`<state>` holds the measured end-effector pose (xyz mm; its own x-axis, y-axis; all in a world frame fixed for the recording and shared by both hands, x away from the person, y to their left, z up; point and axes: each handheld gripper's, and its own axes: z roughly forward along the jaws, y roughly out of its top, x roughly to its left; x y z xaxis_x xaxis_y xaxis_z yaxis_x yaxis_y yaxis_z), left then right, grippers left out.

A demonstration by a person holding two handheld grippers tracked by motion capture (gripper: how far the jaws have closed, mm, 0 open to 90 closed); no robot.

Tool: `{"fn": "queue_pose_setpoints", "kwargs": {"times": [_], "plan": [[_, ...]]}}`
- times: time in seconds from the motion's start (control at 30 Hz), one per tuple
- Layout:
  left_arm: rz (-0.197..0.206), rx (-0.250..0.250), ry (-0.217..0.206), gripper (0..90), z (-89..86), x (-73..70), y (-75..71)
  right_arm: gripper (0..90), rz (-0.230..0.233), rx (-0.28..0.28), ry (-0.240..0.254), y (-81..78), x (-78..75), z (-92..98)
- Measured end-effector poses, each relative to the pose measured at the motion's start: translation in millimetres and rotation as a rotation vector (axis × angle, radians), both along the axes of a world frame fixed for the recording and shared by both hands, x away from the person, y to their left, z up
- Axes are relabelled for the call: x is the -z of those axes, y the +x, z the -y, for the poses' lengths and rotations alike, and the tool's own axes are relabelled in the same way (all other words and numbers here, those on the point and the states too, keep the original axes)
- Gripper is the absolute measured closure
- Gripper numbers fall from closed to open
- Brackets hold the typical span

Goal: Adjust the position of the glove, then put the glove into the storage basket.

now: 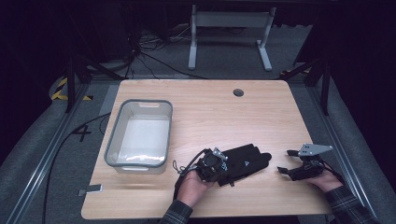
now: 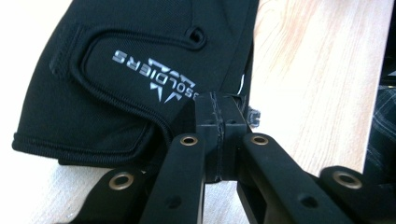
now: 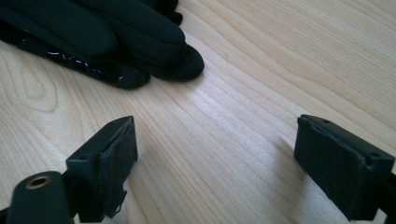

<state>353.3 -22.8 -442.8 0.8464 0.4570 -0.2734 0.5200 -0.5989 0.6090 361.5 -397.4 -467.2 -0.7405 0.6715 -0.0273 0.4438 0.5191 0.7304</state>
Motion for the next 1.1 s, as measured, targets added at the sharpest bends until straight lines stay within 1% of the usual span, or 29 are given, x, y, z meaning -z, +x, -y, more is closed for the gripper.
{"fn": "queue_pose_setpoints", "kwargs": {"times": [0.13, 0.17, 0.2, 0.23, 0.27, 0.3, 0.33, 0.37, 0.43, 0.47, 0.53, 0.57, 0.6, 0.63, 0.67, 0.7, 0.77, 0.8, 0.87, 0.97, 1.0, 1.03, 1.1], "plan": [[0.015, 0.006, -0.019, 89.1, -0.3, -7.9, 1.6, 13.8, 0.0, -0.001, 0.0, 0.0, 0.0, 0.0], [0.024, 0.01, -0.024, 86.5, 0.0, -10.3, 3.4, 13.8, -0.002, -0.001, 0.0, 0.0, 0.0, -0.1], [0.032, 0.004, -0.027, 86.5, 0.8, -12.9, 4.9, 13.8, -0.002, -0.001, 0.0, 0.0, 0.0, -0.1], [0.038, 0.007, -0.034, 84.0, 1.7, -15.4, 7.3, 13.8, 0.0, -0.001, -0.001, 0.1, 0.0, 0.0], [0.049, 0.007, -0.035, 80.8, 2.6, -18.0, 9.4, 13.8, -0.001, -0.001, 0.0, 0.0, 0.0, -0.1], [0.065, 0.007, -0.037, 74.5, 5.3, -21.9, 13.2, 13.8, -0.002, -0.001, 0.0, 0.0, 0.0, -0.1], [0.065, 0.007, -0.037, 71.0, 5.3, -21.9, 13.2, 13.8, -0.002, -0.001, 0.0, 0.0, 0.0, -0.1], [0.075, 0.004, -0.037, 71.0, 6.9, -23.2, 15.1, 13.8, -0.001, -0.001, 0.0, 0.0, 0.0, -0.1], [0.083, 0.003, -0.033, 61.3, 10.3, -25.3, 19.8, 13.8, -0.001, -0.001, 0.0, 0.0, 0.0, -0.1], [0.096, 0.001, -0.031, 56.5, 12.4, -25.9, 22.2, 13.8, 0.0, -0.001, 0.0, 0.0, 0.0, 0.0], [0.096, 0.007, -0.035, 49.6, 16.3, -26.9, 28.4, 13.8, 0.0, -0.001, 0.0, 0.1, 0.0, 0.0], [0.093, 0.014, -0.033, 42.9, 19.9, -27.4, 34.5, 13.8, -0.002, -0.002, -0.001, 0.1, -0.1, -0.2], [0.093, 0.014, -0.033, 40.1, 19.9, -27.4, 34.5, 13.8, -0.002, -0.002, -0.001, 0.1, -0.1, -0.2], [0.099, 0.023, -0.03, 40.1, 22.9, -27.2, 38.2, 13.8, -0.002, -0.003, -0.001, 0.1, -0.1, -0.2], [0.1, 0.03, -0.027, 36.8, 25.3, -26.7, 41.0, 13.8, -0.002, -0.003, -0.001, 0.2, -0.1, -0.2], [0.109, 0.035, -0.023, 34.6, 28.6, -25.8, 43.8, 13.8, -0.004, -0.004, -0.001, 0.1, -0.2, -0.2], [0.114, 0.042, -0.018, 31.0, 33.4, -23.7, 47.5, 13.8, -0.003, -0.005, -0.001, 0.4, -0.2, -0.3], [0.113, 0.05, -0.007, 29.2, 36.5, -22.2, 49.9, 13.8, -0.004, -0.006, -0.001, 0.4, -0.2, -0.3], [0.113, 0.056, 0.001, 25.0, 41.7, -18.6, 53.1, 13.8, -0.004, -0.006, -0.001, 0.4, -0.2, -0.3], [0.113, 0.061, 0.021, 20.0, 47.7, -12.9, 53.9, 13.8, -0.004, -0.006, -0.001, 0.4, -0.2, -0.3], [0.115, 0.07, 0.037, 18.8, 49.1, -11.1, 53.9, 13.8, -0.004, -0.006, -0.001, 0.4, -0.2, -0.3], [0.115, 0.07, 0.037, 18.1, 49.1, -11.1, 53.9, 13.8, -0.004, -0.006, -0.001, 0.4, -0.2, -0.3], [0.117, 0.083, 0.065, 17.3, 52.4, -6.9, 53.2, 13.8, -0.004, -0.006, 0.0, 0.4, -0.2, -0.3]]}}
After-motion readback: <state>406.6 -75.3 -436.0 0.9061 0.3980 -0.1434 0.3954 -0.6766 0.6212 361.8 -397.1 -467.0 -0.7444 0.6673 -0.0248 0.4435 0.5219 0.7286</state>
